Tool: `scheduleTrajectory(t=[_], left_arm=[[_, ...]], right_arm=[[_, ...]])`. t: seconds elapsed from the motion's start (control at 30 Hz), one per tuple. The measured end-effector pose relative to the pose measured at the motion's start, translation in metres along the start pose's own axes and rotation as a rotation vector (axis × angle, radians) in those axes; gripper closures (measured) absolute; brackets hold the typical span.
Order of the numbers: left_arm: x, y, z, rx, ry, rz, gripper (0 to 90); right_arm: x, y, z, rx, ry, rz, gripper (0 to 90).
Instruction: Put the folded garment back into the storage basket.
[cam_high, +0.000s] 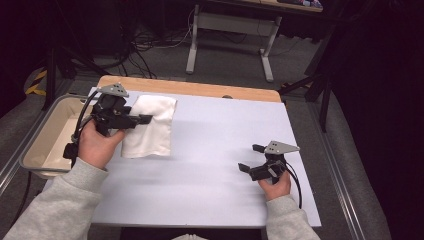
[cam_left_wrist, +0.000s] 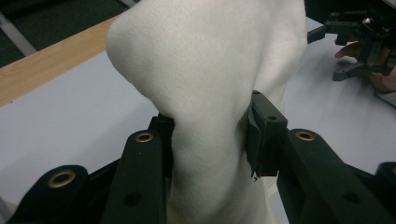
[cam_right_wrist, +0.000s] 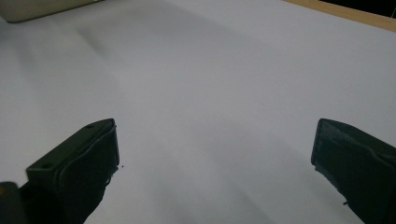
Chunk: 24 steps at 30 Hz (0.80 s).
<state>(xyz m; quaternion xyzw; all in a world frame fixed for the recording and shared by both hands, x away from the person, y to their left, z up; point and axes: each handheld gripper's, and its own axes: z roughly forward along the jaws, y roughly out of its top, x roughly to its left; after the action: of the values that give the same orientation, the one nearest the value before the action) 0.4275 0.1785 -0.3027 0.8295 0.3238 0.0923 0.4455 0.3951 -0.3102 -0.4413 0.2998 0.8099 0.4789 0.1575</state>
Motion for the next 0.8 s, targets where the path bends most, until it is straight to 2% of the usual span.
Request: scheduleTrajectory(t=[0.33, 0.53, 0.8], left_arm=[[0.015, -0.005, -0.028, -0.003, 0.053, -0.004, 63.6], [0.025, -0.010, -0.043, -0.010, 0.061, -0.034, 63.6], [0.036, -0.014, -0.060, -0.009, 0.093, -0.038, 63.5]], right_arm=[[0.000, 0.000, 0.001, 0.003, 0.003, 0.004, 1.3], [-0.001, 0.000, 0.001, 0.005, 0.004, 0.004, 1.3], [0.000, 0.000, 0.001, 0.005, 0.006, 0.004, 1.3]])
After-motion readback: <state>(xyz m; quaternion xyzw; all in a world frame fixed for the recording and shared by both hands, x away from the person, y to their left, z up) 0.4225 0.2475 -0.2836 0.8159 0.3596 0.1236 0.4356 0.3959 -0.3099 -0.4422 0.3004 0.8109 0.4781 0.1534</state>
